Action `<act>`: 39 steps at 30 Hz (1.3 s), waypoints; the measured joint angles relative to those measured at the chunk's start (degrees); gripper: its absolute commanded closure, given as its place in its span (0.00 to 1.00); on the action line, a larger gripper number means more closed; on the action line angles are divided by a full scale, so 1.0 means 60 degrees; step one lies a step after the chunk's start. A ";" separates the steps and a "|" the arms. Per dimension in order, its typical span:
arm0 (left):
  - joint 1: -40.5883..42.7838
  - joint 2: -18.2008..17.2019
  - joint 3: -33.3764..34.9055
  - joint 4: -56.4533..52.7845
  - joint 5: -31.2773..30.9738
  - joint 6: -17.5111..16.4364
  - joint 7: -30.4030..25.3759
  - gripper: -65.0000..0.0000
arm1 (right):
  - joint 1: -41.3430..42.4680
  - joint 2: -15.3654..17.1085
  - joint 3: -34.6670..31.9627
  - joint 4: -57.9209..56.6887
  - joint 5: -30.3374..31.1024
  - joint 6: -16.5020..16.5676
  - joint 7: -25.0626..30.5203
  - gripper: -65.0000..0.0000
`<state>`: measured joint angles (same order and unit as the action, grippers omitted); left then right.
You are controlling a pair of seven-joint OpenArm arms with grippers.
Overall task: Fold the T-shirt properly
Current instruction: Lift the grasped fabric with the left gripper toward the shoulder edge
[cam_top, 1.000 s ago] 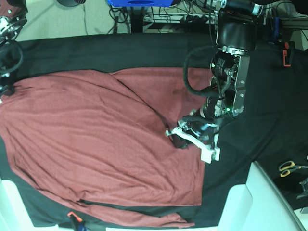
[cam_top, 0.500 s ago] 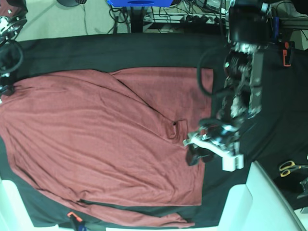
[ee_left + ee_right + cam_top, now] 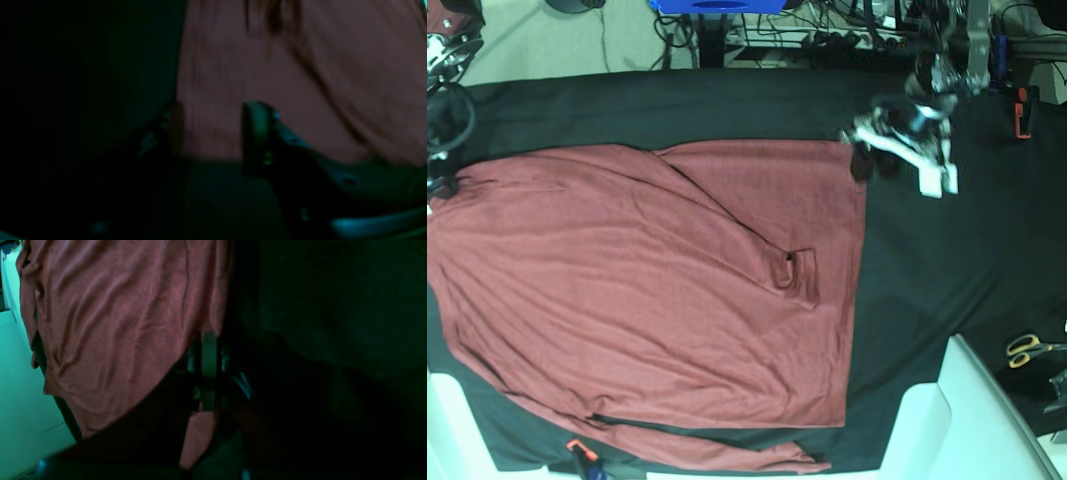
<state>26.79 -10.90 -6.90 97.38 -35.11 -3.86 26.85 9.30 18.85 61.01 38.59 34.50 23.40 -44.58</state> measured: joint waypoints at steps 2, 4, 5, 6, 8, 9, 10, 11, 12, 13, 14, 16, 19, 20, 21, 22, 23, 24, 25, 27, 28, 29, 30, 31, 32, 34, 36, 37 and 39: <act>0.0168 0.0069 0.0066 0.0033 -0.0073 -0.0113 0.0000 0.85 | -0.0004 0.0015 0.0000 0.0000 0.0000 0.0000 -0.0007 0.99; 0.0215 0.0058 0.0062 -0.0175 -0.0113 -0.0135 -0.0069 0.93 | -0.0007 0.0029 0.0000 0.0000 -0.0004 -0.0007 -0.0011 0.99; 0.0233 0.0051 0.0026 -0.0353 -0.0087 -0.0109 -0.0084 0.95 | -0.0007 0.0025 0.0000 0.0000 0.0000 -0.0004 -0.0007 0.99; 0.0291 0.0029 0.0011 -0.0532 -0.0044 -0.0073 -0.0084 0.96 | 0.0000 0.0018 0.0000 0.0000 0.0000 -0.0004 -0.0011 0.99; 0.0408 0.0036 -0.0033 -0.0834 -0.0044 -0.0073 -0.0040 0.96 | 0.0000 0.0007 0.0000 0.0000 0.0000 -0.0004 -0.0011 0.99; 0.0430 0.0076 -0.0131 -0.0984 -0.0073 -0.0120 0.0015 0.96 | -0.0004 0.0007 0.0000 0.0000 0.0000 -0.0004 -0.0011 0.99; 0.0430 0.0193 -0.0346 -0.1096 -0.0080 -0.0117 0.0066 0.96 | -0.0007 0.0007 0.0000 0.0000 0.0000 -0.0007 -0.0011 0.99; 0.0423 0.0321 -0.0648 -0.1191 -0.0069 -0.0113 0.0055 0.96 | -0.0007 0.0011 0.0000 0.0000 0.0000 -0.0007 -0.0011 0.99; 0.0430 0.0452 -0.1064 -0.1257 -0.0117 -0.0113 0.0022 0.95 | -0.0007 0.0011 0.0000 0.0000 0.0000 -0.0004 -0.0011 0.99; 0.0481 0.0514 -0.1435 -0.1275 -0.0080 -0.0109 -0.0055 0.94 | -0.0004 0.0011 0.0000 0.0000 -0.0004 -0.0007 -0.0007 0.99; 0.0543 0.0506 -0.1716 -0.1282 -0.0069 -0.0095 -0.0073 0.90 | 0.0000 0.0007 0.0000 0.0000 0.0000 -0.0004 -0.0007 0.99; 0.0623 0.0401 -0.1916 -0.1322 0.0007 -0.0124 -0.0076 0.75 | -0.0004 0.0007 0.0000 0.0000 0.0000 -0.0007 -0.0007 0.99; 0.0448 0.0328 -0.1865 -0.1574 0.0025 -0.0361 -0.0080 0.53 | -0.0004 0.0007 0.0000 0.0000 0.0000 -0.0004 -0.0011 0.99; 0.0280 0.0302 -0.1800 -0.1712 -0.0007 -0.0368 -0.0007 0.48 | 0.0000 0.0007 0.0000 0.0000 0.0000 -0.0004 -0.0007 0.99; 0.0102 0.0295 -0.1781 -0.1832 0.0015 -0.0379 0.0018 0.44 | 0.0000 0.0011 0.0000 0.0000 0.0004 -0.0004 -0.0007 0.99; -0.0091 0.0277 -0.1789 -0.1982 0.0011 -0.0408 -0.0015 0.43 | 0.0000 0.0011 0.0000 0.0000 0.0000 -0.0004 -0.0007 0.99; -0.0255 0.0244 -0.1792 -0.2120 0.0018 -0.0404 -0.0025 0.43 | -0.0004 0.0011 0.0000 0.0000 0.0000 -0.0004 -0.0011 0.99; -0.0441 0.0222 -0.1803 -0.2277 0.0029 -0.0390 -0.0047 0.43 | 0.0000 0.0007 0.0000 -0.0004 0.0000 0.0000 -0.0011 0.99; -0.0576 0.0200 -0.1796 -0.2375 0.0033 -0.0357 -0.0055 0.43 | 0.0000 0.0007 0.0000 0.0000 0.0000 0.0000 -0.0011 0.99; -0.0769 0.0149 -0.1468 -0.2524 0.0062 -0.0353 -0.0080 0.43 | 0.0000 0.0007 0.0000 -0.0004 0.0004 0.0007 -0.0007 0.99; -0.0812 0.0149 -0.1235 -0.2546 0.0055 -0.0361 -0.0153 0.43 | -0.0004 0.0011 0.0000 0.0000 0.0004 0.0007 -0.0007 0.99; -0.0849 0.0153 -0.1013 -0.2550 0.0033 -0.0368 -0.0164 0.43 | -0.0004 0.0007 0.0000 0.0000 0.0000 0.0000 -0.0011 0.99; -0.0892 0.0175 -0.0856 -0.2546 0.0025 -0.0404 -0.0164 0.43 | -0.0004 0.0007 0.0000 -0.0004 0.0004 0.0000 -0.0011 0.99; -0.0914 0.0182 -0.0739 -0.2546 0.0022 -0.0404 -0.0160 0.43 | -0.0004 0.0007 0.0000 0.0000 0.0004 0.0004 -0.0011 0.99; -0.0914 0.0200 -0.0667 -0.2546 0.0000 -0.0459 -0.0164 0.43 | -0.0004 0.0011 0.0000 0.0000 0.0004 0.0000 -0.0007 0.99; -0.0892 0.0200 -0.0561 -0.2546 -0.0004 -0.0459 -0.0266 0.43 | -0.0004 0.0011 0.0000 -0.0004 0.0004 0.0004 -0.0007 0.99; -0.0892 0.0193 -0.0448 -0.2546 -0.0004 -0.0448 -0.0306 0.43 | -0.0004 0.0000 0.0000 -0.0004 0.0004 0.0004 -0.0011 0.99; -0.0929 0.0193 -0.0386 -0.2561 -0.0004 -0.0426 -0.0346 0.43 | -0.0004 0.0004 0.0000 -0.0004 0.0000 0.0004 -0.0011 0.99; -0.1060 0.0193 -0.0233 -0.2820 -0.0007 -0.0444 -0.0492 0.43 | -0.0004 0.0011 0.0000 -0.0004 0.0004 0.0011 -0.0007 0.99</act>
<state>20.43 -9.74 -8.29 80.47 -35.16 -6.52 23.90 9.28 18.92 61.01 38.57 34.52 23.46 -44.62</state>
